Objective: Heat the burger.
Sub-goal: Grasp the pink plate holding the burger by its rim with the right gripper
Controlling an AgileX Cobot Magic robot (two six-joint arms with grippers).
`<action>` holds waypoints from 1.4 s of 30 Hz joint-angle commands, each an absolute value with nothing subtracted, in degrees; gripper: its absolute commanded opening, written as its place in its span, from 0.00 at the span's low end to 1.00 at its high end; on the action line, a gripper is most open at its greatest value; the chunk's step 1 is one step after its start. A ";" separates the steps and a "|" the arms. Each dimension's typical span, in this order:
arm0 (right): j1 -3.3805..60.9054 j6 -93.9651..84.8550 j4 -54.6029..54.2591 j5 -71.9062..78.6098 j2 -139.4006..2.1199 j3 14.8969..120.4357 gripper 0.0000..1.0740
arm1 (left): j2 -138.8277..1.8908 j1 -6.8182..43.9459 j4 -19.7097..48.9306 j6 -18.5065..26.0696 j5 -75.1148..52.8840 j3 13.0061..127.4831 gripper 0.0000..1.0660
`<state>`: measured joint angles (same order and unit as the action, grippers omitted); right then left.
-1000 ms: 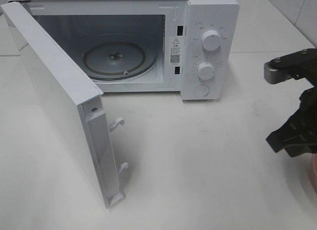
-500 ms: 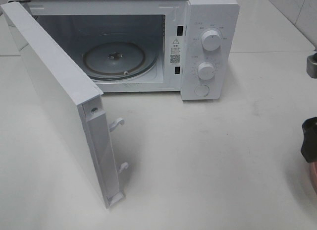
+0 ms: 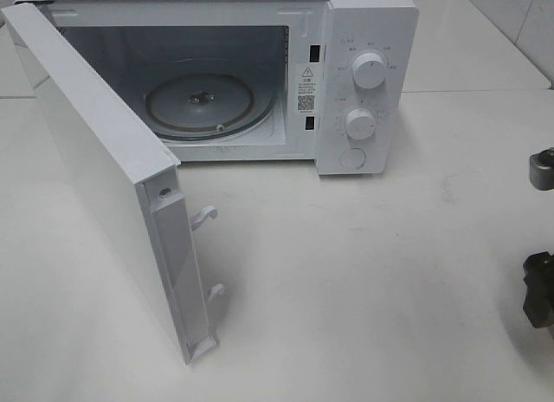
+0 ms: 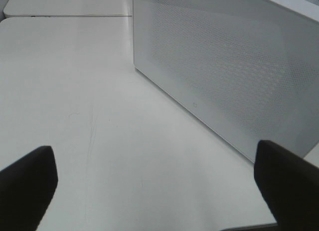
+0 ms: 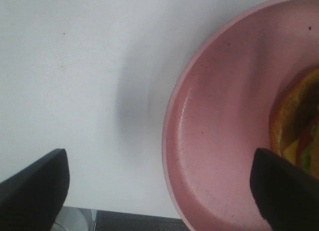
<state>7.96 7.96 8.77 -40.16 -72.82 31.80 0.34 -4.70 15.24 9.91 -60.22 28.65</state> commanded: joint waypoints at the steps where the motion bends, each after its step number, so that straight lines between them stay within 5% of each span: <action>1: 7.56 7.22 8.82 -38.79 -73.74 31.57 0.85 | 1.43 -4.87 15.53 9.97 -59.53 28.59 0.94; 33: 4.18 6.65 10.54 -28.71 -92.19 31.51 0.79 | 1.43 -4.87 15.53 9.97 -59.53 28.59 0.94; 42: 4.18 6.65 10.60 -27.67 -93.62 31.51 0.69 | 1.43 -4.87 15.53 9.97 -59.53 28.59 0.94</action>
